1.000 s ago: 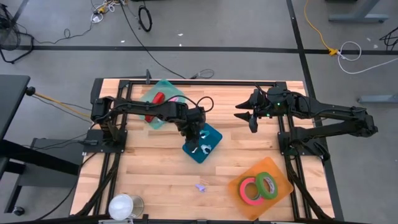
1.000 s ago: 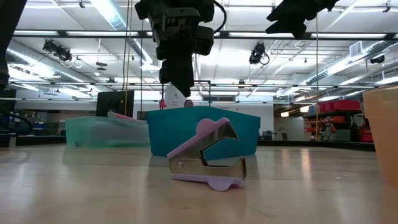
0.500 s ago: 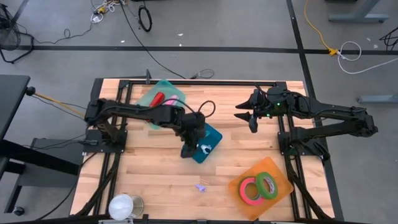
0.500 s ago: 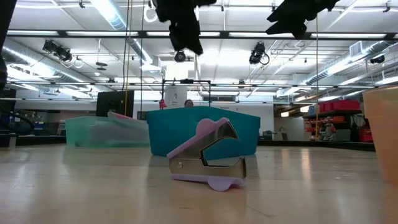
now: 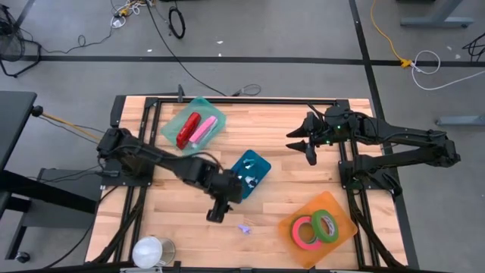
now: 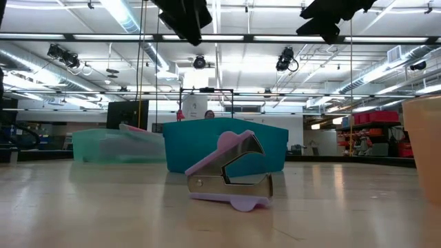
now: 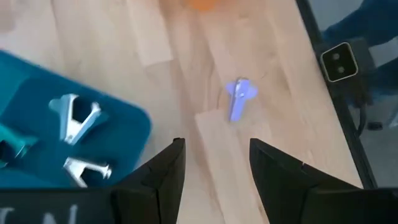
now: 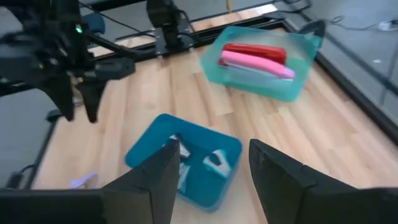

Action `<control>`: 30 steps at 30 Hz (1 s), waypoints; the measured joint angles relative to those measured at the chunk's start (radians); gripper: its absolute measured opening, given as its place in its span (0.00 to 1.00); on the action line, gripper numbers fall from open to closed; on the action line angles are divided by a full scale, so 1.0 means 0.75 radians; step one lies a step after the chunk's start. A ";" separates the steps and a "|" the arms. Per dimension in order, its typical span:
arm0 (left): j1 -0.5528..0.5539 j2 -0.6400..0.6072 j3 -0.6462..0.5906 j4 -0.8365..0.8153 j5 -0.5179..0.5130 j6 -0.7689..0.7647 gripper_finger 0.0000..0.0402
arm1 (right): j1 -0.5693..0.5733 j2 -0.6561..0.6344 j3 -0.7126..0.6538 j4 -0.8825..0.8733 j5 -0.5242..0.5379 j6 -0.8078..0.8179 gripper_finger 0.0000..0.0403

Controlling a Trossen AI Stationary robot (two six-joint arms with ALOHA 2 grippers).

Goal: Pick and place Stapler, Stapler remover, tape
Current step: Put the purple staple remover into the blue bin

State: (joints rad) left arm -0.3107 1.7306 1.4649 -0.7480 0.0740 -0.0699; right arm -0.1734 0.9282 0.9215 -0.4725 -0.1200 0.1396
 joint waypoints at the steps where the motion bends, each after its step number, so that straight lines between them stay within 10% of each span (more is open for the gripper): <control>1: -0.017 0.000 -0.014 0.029 -0.011 -0.001 0.45 | 0.001 0.000 0.000 -0.001 -0.013 0.017 0.48; 30: -0.259 0.051 -0.478 0.887 -0.267 -0.119 0.45 | 0.001 0.000 0.001 -0.054 -0.141 0.013 0.48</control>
State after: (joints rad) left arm -0.5046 1.7691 1.1068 -0.0826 -0.1264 -0.1593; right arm -0.1730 0.9279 0.9218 -0.5131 -0.2256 0.1493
